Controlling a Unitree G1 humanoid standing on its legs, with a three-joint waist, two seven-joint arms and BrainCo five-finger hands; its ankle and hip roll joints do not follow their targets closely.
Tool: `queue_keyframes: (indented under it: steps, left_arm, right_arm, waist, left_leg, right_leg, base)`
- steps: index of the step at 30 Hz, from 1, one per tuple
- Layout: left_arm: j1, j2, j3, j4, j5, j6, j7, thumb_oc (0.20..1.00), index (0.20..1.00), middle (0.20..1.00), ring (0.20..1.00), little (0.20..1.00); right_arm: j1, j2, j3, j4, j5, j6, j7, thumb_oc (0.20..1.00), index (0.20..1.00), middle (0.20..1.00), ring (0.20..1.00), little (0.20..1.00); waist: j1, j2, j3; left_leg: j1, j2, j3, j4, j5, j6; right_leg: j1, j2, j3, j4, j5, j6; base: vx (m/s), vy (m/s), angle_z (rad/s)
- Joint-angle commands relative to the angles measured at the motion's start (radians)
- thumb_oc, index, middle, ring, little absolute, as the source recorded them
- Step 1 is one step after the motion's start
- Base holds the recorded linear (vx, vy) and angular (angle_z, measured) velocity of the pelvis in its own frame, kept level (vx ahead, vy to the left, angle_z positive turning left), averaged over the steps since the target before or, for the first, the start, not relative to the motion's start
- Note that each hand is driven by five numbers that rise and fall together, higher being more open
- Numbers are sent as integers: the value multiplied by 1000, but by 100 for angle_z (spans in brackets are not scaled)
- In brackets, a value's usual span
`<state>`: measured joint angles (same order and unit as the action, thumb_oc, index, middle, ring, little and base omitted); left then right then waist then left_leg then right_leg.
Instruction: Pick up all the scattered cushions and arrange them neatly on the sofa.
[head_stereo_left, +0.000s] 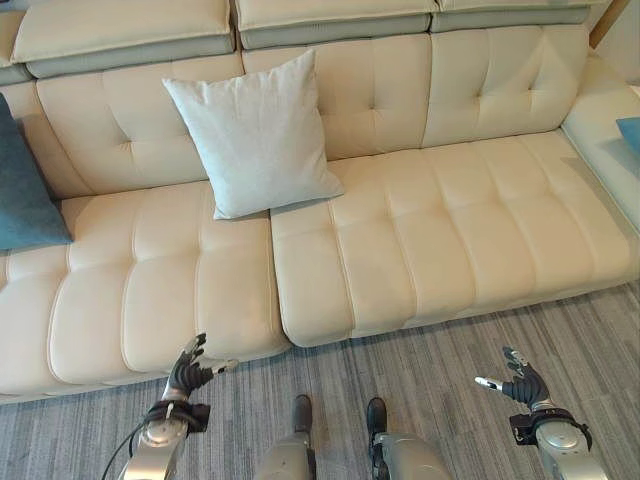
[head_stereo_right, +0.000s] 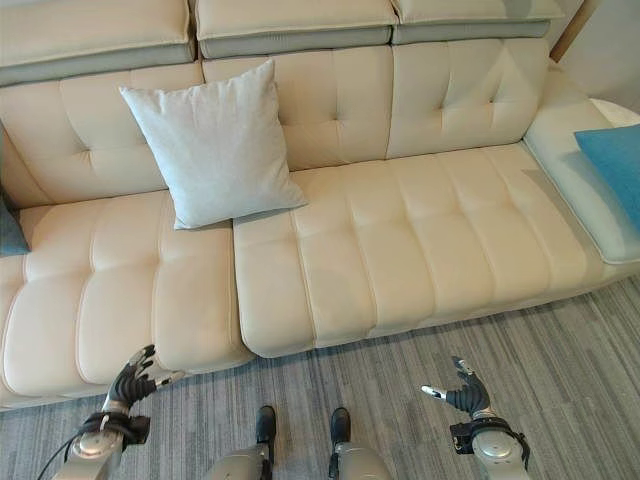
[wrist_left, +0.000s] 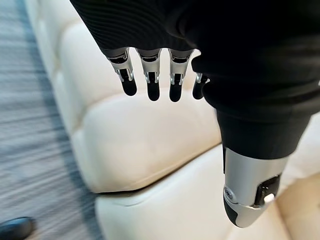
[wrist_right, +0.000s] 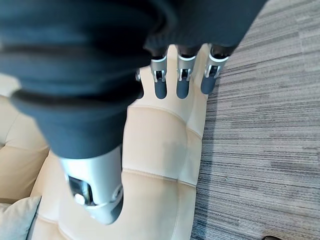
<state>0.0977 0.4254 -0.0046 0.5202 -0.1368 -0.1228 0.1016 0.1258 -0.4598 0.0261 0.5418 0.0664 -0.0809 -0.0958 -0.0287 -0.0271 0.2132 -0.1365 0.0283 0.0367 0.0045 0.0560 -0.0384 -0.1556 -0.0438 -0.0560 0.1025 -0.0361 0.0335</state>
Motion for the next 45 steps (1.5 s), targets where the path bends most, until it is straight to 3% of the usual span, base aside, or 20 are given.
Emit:
queue_keyframes:
  steps: [1, 8, 10, 12, 13, 15, 20, 22, 24, 26, 28, 29, 32, 33, 35, 40, 41, 42, 44, 45]
  left_arm:
    - [30, 41, 0, -32, 27, -24, 6, 1000, 1000, 1000, 1000, 1000]
    - [30, 41, -22, -18, 66, 2, -9, 1000, 1000, 1000, 1000, 1000]
    - [36, 31, -22, -42, 50, 3, -4, 1000, 1000, 1000, 1000, 1000]
    - [38, 32, -24, -49, 48, 4, -5, 1000, 1000, 1000, 1000, 1000]
    - [41, 29, -33, -57, 45, 7, -6, 1000, 1000, 1000, 1000, 1000]
    - [45, 22, -41, -60, 44, 10, -13, 1000, 1000, 1000, 1000, 1000]
    - [40, 2, -71, -51, 61, 19, -30, 1000, 1000, 1000, 1000, 1000]
    - [31, -13, -93, -53, 63, 21, -38, 1000, 1000, 1000, 1000, 1000]
    - [26, -25, -104, -50, 54, 20, -29, 1000, 1000, 1000, 1000, 1000]
    - [28, -36, -116, -52, 42, 15, -22, 1000, 1000, 1000, 1000, 1000]
    - [32, -38, -118, -54, 42, 15, -20, 1000, 1000, 1000, 1000, 1000]
    - [39, -40, -122, -56, 50, 15, -25, 1000, 1000, 1000, 1000, 1000]
    - [46, -38, -123, -58, 59, 19, -27, 1000, 1000, 1000, 1000, 1000]
    - [56, -35, -118, -65, 67, 23, -29, 1000, 1000, 1000, 1000, 1000]
    - [64, -35, -113, -72, 75, 26, -29, 1000, 1000, 1000, 1000, 1000]
    - [89, -29, -94, -86, 86, 31, -37, 1000, 1000, 1000, 1000, 1000]
    - [86, -23, -95, -83, 87, 36, -40, 1000, 1000, 1000, 1000, 1000]
    - [78, -19, -95, -72, 84, 36, -42, 1000, 1000, 1000, 1000, 1000]
    - [62, -5, -99, -71, 84, 36, -37, 1000, 1000, 1000, 1000, 1000]
    - [62, -5, -99, -71, 84, 36, -37, 1000, 1000, 1000, 1000, 1000]
  right_arm:
    - [3, -7, -24, -21, 9, -25, -8, 1000, 1000, 1000, 1000, 1000]
    - [-9, 45, -40, 0, 68, -20, -11, 1000, 1000, 1000, 1000, 1000]
    - [-44, 60, -28, -4, 72, -18, -24, 1000, 1000, 1000, 1000, 1000]
    - [-48, 63, -26, -6, 69, -17, -29, 1000, 1000, 1000, 1000, 1000]
    - [-59, 70, -13, -13, 61, -15, -40, 1000, 1000, 1000, 1000, 1000]
    - [-56, 74, -4, -28, 50, -9, -39, 1000, 1000, 1000, 1000, 1000]
    - [-23, 84, -12, -46, 49, -7, -43, 1000, 1000, 1000, 1000, 1000]
    - [-1, 74, -24, -60, 50, -9, -53, 1000, 1000, 1000, 1000, 1000]
    - [-9, 60, -25, -73, 53, -6, -61, 1000, 1000, 1000, 1000, 1000]
    - [-11, 50, -23, -86, 59, -3, -61, 1000, 1000, 1000, 1000, 1000]
    - [-10, 47, -21, -97, 57, -3, -60, 1000, 1000, 1000, 1000, 1000]
    - [-7, 46, -13, -95, 53, -4, -56, 1000, 1000, 1000, 1000, 1000]
    - [-5, 43, -13, -93, 55, -6, -63, 1000, 1000, 1000, 1000, 1000]
    - [-3, 45, -9, -92, 55, -9, -65, 1000, 1000, 1000, 1000, 1000]
    - [-7, 48, -3, -93, 55, -11, -66, 1000, 1000, 1000, 1000, 1000]
    - [-8, 56, 8, -119, 44, -11, -44, 1000, 1000, 1000, 1000, 1000]
    - [-10, 58, 10, -124, 41, -15, -43, 1000, 1000, 1000, 1000, 1000]
    - [-23, 67, 17, -137, 37, -13, -32, 1000, 1000, 1000, 1000, 1000]
    - [-46, 68, 27, -148, 38, -19, -29, 1000, 1000, 1000, 1000, 1000]
    - [-47, 68, 27, -148, 38, -19, -29, 1000, 1000, 1000, 1000, 1000]
  waist:
    - [-25, -34, -53]
    - [-62, -40, -48]
    - [-50, -42, -41]
    - [-42, -39, -40]
    - [-29, -24, -53]
    - [-33, -23, -64]
    - [-65, -29, -72]
    - [-92, -28, -61]
    - [-88, -24, -46]
    - [-71, -25, -36]
    - [-57, -36, -32]
    - [-35, -38, -27]
    - [-11, -34, -20]
    - [17, -20, -17]
    - [42, -22, -17]
    - [79, -25, -47]
    - [81, -37, -53]
    - [88, -53, -58]
    - [79, -59, -41]
    - [81, -56, -43]
  left_leg:
    - [-23, -39, 8, 47, -78, -3]
    - [15, -32, 87, 42, -109, 21]
    - [45, 2, 196, 50, -132, 31]
    - [58, 16, 232, 42, -131, 29]
    - [99, 53, 296, 18, -140, 16]
    - [129, 71, 358, 11, -141, 10]
    - [162, 102, 425, 100, -176, -6]
    - [143, 173, 442, 297, -185, -16]
    - [113, 209, 403, 444, -143, -28]
    - [43, 155, 312, 495, -160, -14]
    - [-9, 114, 297, 486, -161, 10]
    - [-77, 75, 267, 434, -181, 23]
    - [-156, 51, 241, 362, -120, 20]
    - [-186, 10, 178, 231, -39, 6]
    - [-236, -27, 118, 115, 0, -5]
    - [-236, -39, 38, 42, 67, 7]
    - [-242, -53, 34, 76, 77, 16]
    - [-223, -66, 49, 120, 42, 40]
    - [-188, -64, 65, 139, 0, 63]
    - [-191, -59, 67, 138, 1, 63]
  right_leg:
    - [52, 20, 20, -74, -14, 44]
    - [14, 53, 133, -43, 20, 57]
    - [-19, 35, 61, -4, 30, 79]
    - [-24, 17, 3, 6, 25, 82]
    - [-15, -34, -164, 31, -10, 80]
    - [-3, -63, -237, 27, -13, 79]
    - [8, -60, -201, 34, -28, 70]
    - [44, -36, -165, 28, -55, 36]
    - [75, -9, -134, 28, -75, 13]
    - [108, 4, -95, 17, -83, 7]
    - [112, -3, -76, 10, -68, 6]
    - [148, -3, -50, -2, -85, 11]
    - [184, 14, -30, -6, -108, 8]
    - [219, 44, -4, -12, -129, 8]
    - [261, 60, 30, -18, -151, 9]
    - [326, 74, 115, -2, -184, 19]
    - [324, 60, 120, 38, -165, 30]
    - [279, 21, 129, 166, -89, 84]
    - [192, 1, 141, 363, 62, 135]
    - [188, 5, 143, 363, 66, 135]
  base:
    - [3, 45, -26]
    - [-28, 61, -59]
    - [-28, 15, -169]
    - [38, -47, -219]
    - [94, -80, -173]
    - [106, -125, -177]
    - [132, -174, -139]
    - [222, -308, -31]
    - [275, -228, -49]
    - [263, -145, -92]
    - [159, -39, -114]
    - [312, -11, -80]
    - [360, -17, -61]
    - [247, 8, -40]
    - [428, 13, -42]
    - [466, 93, -63]
    - [655, 239, -98]
    - [574, 229, -99]
    - [367, 160, -97]
    - [281, 135, -98]
